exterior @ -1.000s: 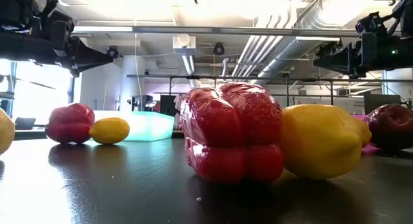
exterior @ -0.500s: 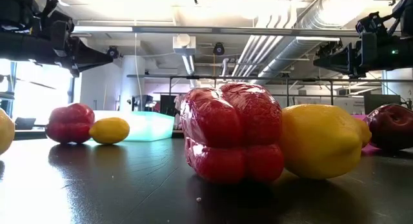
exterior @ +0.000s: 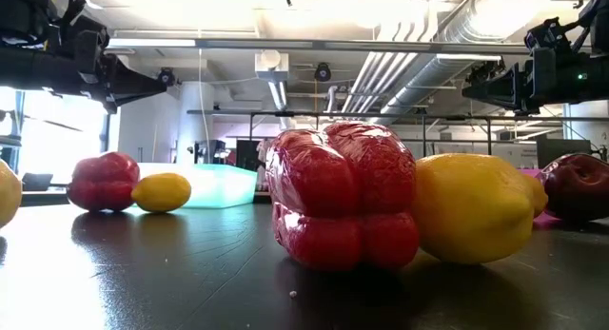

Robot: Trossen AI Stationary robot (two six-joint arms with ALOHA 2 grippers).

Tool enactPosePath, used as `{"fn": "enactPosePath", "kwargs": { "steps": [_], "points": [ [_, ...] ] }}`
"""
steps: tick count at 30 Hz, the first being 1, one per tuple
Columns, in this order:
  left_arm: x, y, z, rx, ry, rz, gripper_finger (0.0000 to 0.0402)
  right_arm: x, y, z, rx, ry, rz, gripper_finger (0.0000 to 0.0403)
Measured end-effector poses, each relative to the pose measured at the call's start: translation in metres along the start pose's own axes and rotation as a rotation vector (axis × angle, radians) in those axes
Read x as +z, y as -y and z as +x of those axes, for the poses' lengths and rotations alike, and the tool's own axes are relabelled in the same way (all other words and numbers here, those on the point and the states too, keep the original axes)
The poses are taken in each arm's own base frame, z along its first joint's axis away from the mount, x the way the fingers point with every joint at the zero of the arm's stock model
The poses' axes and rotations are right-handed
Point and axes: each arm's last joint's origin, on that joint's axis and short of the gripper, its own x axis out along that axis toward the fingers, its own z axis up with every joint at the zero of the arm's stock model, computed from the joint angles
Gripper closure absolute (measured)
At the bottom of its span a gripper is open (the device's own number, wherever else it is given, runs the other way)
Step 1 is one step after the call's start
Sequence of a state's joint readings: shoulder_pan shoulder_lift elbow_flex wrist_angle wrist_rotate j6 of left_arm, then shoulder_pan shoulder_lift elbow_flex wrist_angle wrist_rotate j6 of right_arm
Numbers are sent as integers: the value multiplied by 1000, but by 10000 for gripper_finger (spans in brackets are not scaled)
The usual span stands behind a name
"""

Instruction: Sort produce into baskets

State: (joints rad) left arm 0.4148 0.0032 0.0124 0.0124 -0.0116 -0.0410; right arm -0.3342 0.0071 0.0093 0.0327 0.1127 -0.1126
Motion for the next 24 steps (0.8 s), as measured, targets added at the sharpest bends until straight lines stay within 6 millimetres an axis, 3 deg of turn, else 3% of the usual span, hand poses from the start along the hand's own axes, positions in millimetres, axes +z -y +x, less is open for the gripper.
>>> {"fn": "enactPosePath", "kwargs": {
  "steps": [8, 18, 24],
  "points": [
    [0, 0, 0, 0, 0, -4, 402, 0, 0, 0, 0, 0, 0, 402],
    [1, 0, 0, -2, 7, -185, 402, 0, 0, 0, 0, 0, 0, 402],
    [-1, 0, 2, -2, -13, -180, 402, 0, 0, 0, 0, 0, 0, 402]
  ]
}}
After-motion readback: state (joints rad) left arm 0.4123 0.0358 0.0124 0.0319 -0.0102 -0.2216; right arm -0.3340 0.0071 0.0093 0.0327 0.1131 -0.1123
